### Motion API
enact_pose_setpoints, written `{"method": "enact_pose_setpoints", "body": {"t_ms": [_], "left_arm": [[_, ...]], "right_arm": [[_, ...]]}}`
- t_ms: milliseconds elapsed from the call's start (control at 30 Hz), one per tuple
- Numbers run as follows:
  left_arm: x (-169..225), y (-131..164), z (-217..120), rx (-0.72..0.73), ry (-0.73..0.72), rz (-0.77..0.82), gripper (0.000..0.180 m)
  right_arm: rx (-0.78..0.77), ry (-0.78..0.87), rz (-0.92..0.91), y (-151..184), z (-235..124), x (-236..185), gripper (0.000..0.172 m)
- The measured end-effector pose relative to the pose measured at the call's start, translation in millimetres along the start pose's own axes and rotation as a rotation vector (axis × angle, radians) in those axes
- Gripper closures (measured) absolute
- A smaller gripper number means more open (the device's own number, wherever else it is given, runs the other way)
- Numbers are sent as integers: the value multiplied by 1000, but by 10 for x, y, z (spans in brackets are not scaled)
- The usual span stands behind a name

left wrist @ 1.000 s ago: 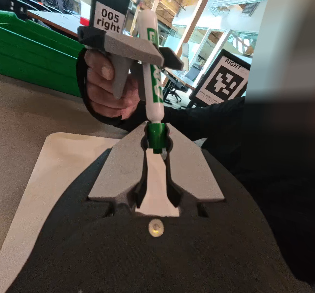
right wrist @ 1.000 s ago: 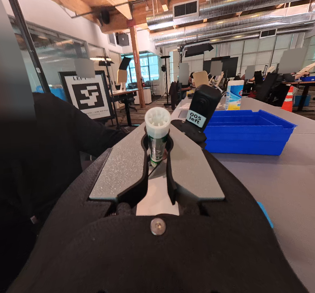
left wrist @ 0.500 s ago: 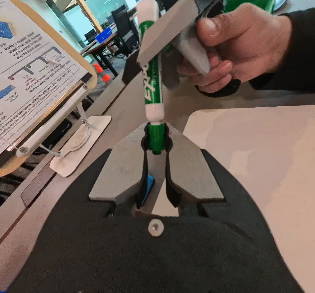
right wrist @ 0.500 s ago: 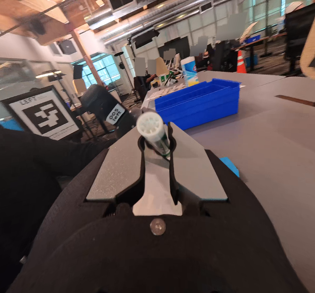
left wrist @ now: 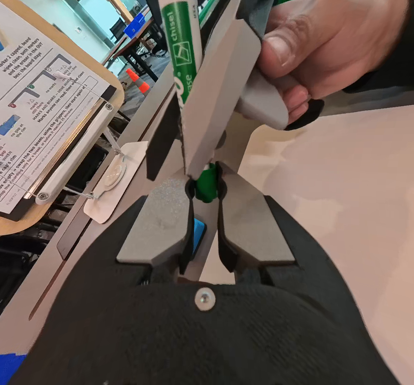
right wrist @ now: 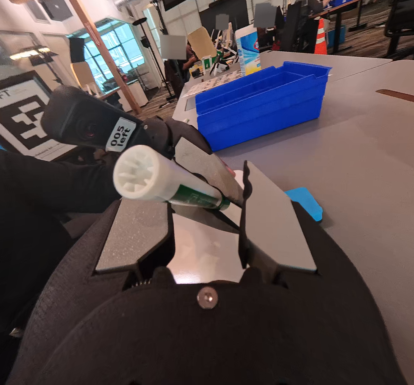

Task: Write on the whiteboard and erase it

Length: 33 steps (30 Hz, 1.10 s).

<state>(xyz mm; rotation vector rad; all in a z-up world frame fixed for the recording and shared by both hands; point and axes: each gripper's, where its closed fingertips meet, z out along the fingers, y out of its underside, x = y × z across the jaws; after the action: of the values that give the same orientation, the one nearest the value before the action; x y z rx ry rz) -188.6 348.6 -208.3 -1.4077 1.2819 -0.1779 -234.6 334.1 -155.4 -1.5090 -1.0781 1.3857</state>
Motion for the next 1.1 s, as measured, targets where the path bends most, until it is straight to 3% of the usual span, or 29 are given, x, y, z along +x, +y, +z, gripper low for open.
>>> {"method": "enact_pose_setpoints", "body": {"t_ms": [33,133,367,433,500,567,600,733,833,933,1000,1100], "left_arm": [[-8,4,5,-10,-4,0,168],[-64,-6,12,-17,-20,-29,168],[-121,33,35,-39,-7,-92,168],[-48,-36,30,-19,4,-33,168],[-30,5,60,-63,-26,22,167],[-25,30,76,-80,-34,44,167],[-30,29,76,-77,-29,32,168],[-58,17,54,-58,-11,-6,168],[-48,44,62,-79,-12,9,168],[-13,40,87,-85,-18,32,168],[-21,22,86,-71,-16,11,168],[-17,-7,69,-51,2,-9,168]], "right_arm": [[1,14,-9,-3,-1,15,107],[12,76,-11,-33,-36,109,87],[18,71,-48,-45,-60,87,87],[13,62,-61,-24,-7,56,95],[4,19,-75,3,41,-35,112],[-16,14,-119,38,62,-79,141],[-32,52,-142,54,55,-32,144],[-45,88,-119,71,-1,61,147],[7,48,-61,-6,-19,30,126],[9,42,-41,3,3,31,127],[7,65,-61,4,-19,56,142],[-18,56,-68,35,-32,47,142]]}}
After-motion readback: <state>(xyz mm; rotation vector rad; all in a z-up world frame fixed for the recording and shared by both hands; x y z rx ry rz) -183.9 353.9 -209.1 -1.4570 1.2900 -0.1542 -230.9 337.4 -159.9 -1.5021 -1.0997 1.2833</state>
